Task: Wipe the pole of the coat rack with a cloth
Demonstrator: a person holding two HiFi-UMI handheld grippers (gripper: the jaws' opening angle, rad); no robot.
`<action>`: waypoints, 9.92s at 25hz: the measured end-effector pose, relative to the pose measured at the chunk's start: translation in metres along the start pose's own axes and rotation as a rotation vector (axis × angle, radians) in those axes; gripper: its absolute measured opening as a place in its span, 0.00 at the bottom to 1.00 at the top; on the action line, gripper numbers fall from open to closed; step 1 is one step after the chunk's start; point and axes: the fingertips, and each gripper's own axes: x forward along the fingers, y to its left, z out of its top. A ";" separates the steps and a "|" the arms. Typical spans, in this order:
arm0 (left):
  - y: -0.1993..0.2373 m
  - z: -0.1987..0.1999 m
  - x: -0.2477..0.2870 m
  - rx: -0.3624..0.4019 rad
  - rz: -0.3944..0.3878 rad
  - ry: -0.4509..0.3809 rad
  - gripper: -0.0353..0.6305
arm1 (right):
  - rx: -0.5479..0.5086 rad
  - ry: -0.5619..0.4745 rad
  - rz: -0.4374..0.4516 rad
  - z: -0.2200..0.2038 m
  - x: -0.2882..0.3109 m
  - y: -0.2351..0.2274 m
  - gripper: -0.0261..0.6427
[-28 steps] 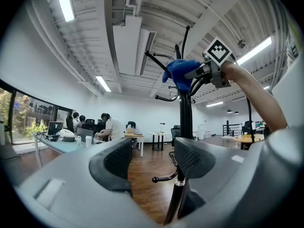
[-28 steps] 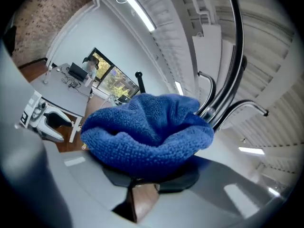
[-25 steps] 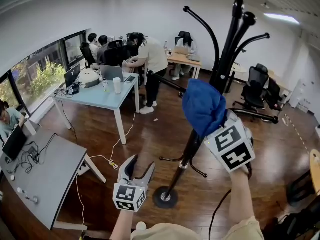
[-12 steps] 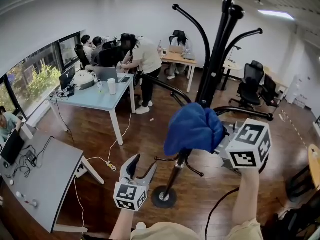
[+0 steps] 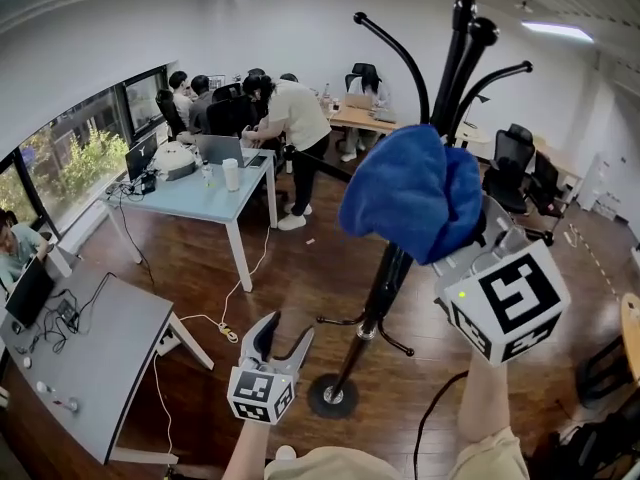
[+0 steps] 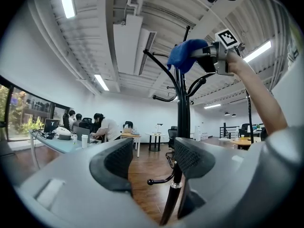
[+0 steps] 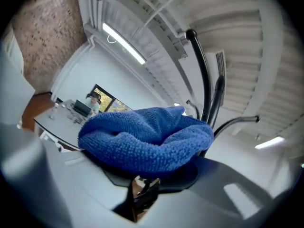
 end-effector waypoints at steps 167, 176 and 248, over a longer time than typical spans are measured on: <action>0.094 -0.049 -0.039 -0.183 0.200 0.039 0.43 | -1.033 0.820 0.237 0.147 0.206 -0.159 0.15; 0.056 -0.045 -0.013 -0.132 0.119 0.069 0.43 | -0.548 0.355 0.027 0.206 0.119 -0.253 0.15; -0.062 -0.015 0.052 0.021 -0.090 0.085 0.43 | 0.519 0.007 -0.275 -0.324 -0.122 -0.029 0.16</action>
